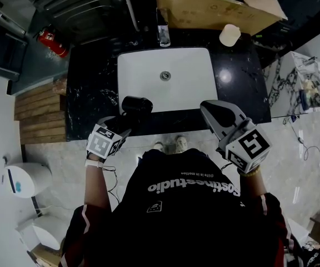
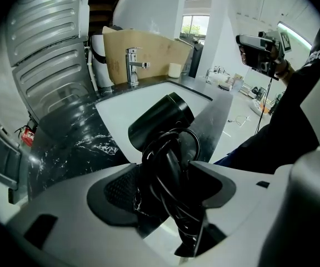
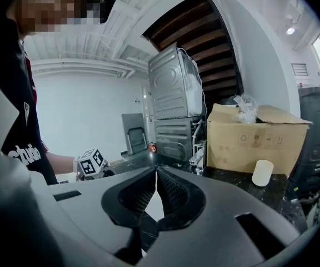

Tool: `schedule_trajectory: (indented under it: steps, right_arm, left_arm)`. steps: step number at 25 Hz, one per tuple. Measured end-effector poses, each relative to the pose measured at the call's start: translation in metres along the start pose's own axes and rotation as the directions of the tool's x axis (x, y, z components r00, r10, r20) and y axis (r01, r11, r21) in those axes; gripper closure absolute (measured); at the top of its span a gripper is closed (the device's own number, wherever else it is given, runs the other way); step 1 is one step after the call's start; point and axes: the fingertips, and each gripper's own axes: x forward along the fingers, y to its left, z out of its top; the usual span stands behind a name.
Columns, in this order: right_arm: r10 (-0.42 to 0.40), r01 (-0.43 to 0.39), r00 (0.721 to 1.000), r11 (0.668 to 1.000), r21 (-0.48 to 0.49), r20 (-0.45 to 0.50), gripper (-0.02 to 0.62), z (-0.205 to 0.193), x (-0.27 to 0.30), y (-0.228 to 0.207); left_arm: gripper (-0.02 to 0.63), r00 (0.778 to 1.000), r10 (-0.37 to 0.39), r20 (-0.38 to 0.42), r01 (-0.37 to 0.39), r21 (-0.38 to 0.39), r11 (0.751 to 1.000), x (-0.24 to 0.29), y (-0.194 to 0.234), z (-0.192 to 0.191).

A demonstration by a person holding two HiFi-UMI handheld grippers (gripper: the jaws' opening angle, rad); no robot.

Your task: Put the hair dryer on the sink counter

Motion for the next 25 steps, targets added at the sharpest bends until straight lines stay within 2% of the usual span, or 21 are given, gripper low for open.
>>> schedule_trajectory:
  steps: [8,15,22,25]
  right_arm:
    - [0.000,0.000,1.000,1.000,0.001,0.005,0.555,-0.001,0.001,0.000]
    - [0.001,-0.001,1.000,1.000,-0.001,0.004,0.555,-0.001,0.002,-0.003]
    - [0.007,-0.007,1.000,1.000,-0.004,0.008,0.555,0.001,0.005,-0.002]
    - [0.006,-0.006,1.000,1.000,0.000,0.008,0.555,0.001,0.005,-0.003]
  left_arm:
    - [0.307,1.000,0.017,0.020,-0.017,-0.006,1.000,-0.011,0.006,0.002]
    - [0.308,0.996,0.052,0.073,-0.049,-0.040,0.998,-0.026,0.020,0.011]
    - [0.309,0.985,0.097,0.142,-0.090,-0.058,0.994,-0.041,0.030,0.023]
    - [0.318,0.972,0.119,0.204,-0.109,-0.058,0.992,-0.054,0.033,0.039]
